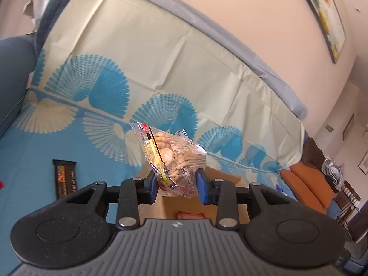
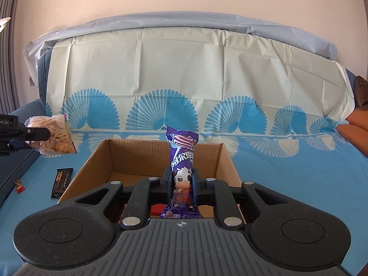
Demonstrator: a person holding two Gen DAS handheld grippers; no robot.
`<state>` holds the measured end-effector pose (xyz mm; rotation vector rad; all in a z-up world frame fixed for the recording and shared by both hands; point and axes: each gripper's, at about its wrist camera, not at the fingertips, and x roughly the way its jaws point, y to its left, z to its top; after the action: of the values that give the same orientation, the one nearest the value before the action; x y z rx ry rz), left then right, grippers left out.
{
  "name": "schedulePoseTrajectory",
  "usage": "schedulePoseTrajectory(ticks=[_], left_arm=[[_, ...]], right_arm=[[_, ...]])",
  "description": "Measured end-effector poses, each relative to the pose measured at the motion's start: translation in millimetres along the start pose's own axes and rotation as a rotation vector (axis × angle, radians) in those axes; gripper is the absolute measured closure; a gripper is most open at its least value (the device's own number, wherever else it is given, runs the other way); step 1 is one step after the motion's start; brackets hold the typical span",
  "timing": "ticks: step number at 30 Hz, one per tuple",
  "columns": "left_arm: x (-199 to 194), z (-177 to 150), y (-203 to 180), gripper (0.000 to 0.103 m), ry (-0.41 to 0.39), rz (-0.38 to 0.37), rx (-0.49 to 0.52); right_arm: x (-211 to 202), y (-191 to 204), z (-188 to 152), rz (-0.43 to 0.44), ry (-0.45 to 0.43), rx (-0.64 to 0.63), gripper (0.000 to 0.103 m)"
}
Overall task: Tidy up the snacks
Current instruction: 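Carry the pastry bag with the left tool while the right tool carries the purple snack over the box, then open both tools to drop the pastry bag and purple snack into the box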
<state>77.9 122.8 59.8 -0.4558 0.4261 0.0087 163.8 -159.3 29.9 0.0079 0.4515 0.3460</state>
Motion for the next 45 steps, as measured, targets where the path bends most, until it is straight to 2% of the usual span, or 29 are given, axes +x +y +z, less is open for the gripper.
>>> schedulePoseTrajectory(ticks=[10, 20, 45], left_arm=[[10.3, -13.3, -29.3, 0.065, 0.009, -0.072, 0.088], [17.6, -22.3, -44.2, 0.065, 0.022, -0.094, 0.155], [22.1, -26.2, -49.2, 0.065, 0.029, -0.117, 0.174]], right_arm=[[2.6, 3.9, -0.6, -0.018, 0.003, -0.005, 0.086], [4.7, 4.2, -0.5, -0.026, 0.003, -0.008, 0.086], [4.8, 5.0, -0.9, -0.027, 0.004, -0.012, 0.086]])
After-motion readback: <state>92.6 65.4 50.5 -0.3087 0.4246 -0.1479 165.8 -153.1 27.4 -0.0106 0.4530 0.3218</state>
